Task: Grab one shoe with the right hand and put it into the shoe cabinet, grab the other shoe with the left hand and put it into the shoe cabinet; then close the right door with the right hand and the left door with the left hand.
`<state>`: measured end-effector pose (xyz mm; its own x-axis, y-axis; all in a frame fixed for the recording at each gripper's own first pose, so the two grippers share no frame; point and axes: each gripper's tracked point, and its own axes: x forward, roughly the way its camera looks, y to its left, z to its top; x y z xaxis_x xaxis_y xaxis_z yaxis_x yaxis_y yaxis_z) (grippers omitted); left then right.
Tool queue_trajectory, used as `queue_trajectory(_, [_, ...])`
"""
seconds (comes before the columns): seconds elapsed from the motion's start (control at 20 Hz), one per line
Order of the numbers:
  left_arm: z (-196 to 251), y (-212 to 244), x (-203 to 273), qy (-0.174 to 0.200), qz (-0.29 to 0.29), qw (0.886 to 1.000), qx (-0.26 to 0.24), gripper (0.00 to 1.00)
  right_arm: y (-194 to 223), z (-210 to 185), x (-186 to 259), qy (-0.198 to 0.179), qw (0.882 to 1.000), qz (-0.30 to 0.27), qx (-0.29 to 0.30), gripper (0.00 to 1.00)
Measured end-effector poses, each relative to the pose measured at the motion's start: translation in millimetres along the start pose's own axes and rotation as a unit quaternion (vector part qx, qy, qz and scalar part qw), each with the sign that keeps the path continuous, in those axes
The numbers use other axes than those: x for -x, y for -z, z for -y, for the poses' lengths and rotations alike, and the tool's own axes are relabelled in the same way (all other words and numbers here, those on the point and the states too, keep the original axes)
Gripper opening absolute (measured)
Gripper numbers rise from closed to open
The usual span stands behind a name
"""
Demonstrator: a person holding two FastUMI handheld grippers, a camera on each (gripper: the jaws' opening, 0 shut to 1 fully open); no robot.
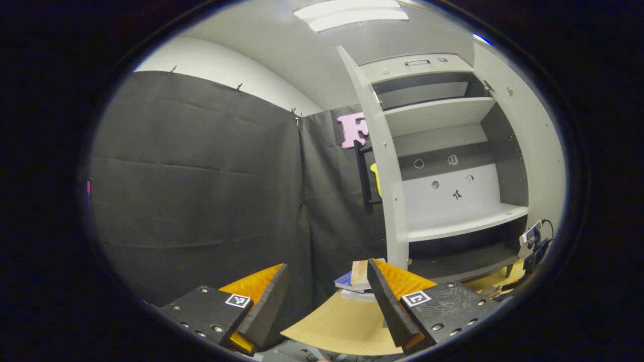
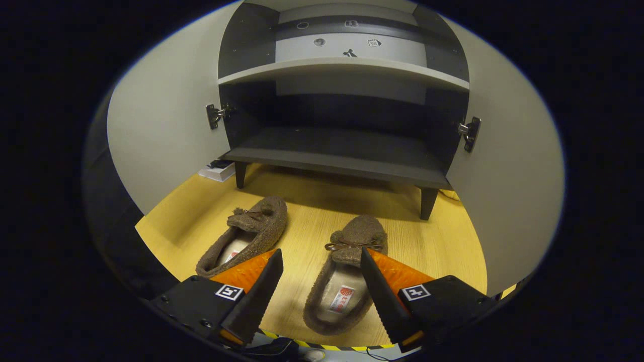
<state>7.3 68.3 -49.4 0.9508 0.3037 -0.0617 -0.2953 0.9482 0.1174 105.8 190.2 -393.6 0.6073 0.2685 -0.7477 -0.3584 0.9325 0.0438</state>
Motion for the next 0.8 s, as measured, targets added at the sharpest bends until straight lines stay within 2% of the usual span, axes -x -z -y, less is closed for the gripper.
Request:
queue_trajectory(0.05, [-1.3,2.5,0.3,-0.003,-0.003,1.000,0.000,0.92,4.4,-1.7,-4.5,-0.001,1.000,-0.009,0.000,0.96])
queue_trajectory(0.15, [-3.8,6.8,1.4,-0.006,-0.009,1.000,0.000,0.92,13.5,-4.9,-12.2,-0.002,1.000,-0.025,-0.002,0.84])
queue_trajectory(0.2, [-4.0,9.4,0.9,-0.006,-0.014,1.000,0.000,0.99,18.0,-6.1,-16.3,-0.002,0.999,-0.032,-0.003,0.89])
queue_trajectory(0.35, [-4.1,10.9,1.0,-0.008,-0.017,1.000,-0.001,0.99,26.3,-6.0,-31.0,0.002,0.999,-0.049,-0.008,0.88])
queue_trajectory(0.5, [-3.4,9.2,1.4,-0.008,-0.015,1.000,-0.004,0.99,35.4,-8.4,-44.3,0.006,0.998,-0.067,-0.011,0.83])
queue_trajectory(0.55, [-2.9,10.0,1.9,-0.007,-0.015,1.000,-0.004,0.99,33.5,-8.5,-46.8,0.007,0.997,-0.071,-0.010,0.78])
queue_trajectory(0.6, [-1.8,9.5,1.7,-0.006,-0.016,1.000,-0.004,0.99,38.6,-9.2,-53.4,0.010,0.997,-0.077,-0.011,0.66])
queue_trajectory(0.7, [0.7,9.3,1.3,-0.005,-0.016,1.000,-0.004,0.99,43.2,-8.1,-61.7,0.016,0.995,-0.093,-0.015,0.70])
queue_trajectory(0.75, [3.0,8.2,1.9,-0.003,-0.016,1.000,-0.003,0.99,46.0,-4.5,-65.9,0.029,0.995,-0.096,-0.011,0.68])
queue_trajectory(0.8, [4.0,7.6,1.8,-0.002,-0.015,1.000,-0.004,0.99,42.4,0.8,-64.9,0.037,0.994,-0.098,-0.007,0.54])
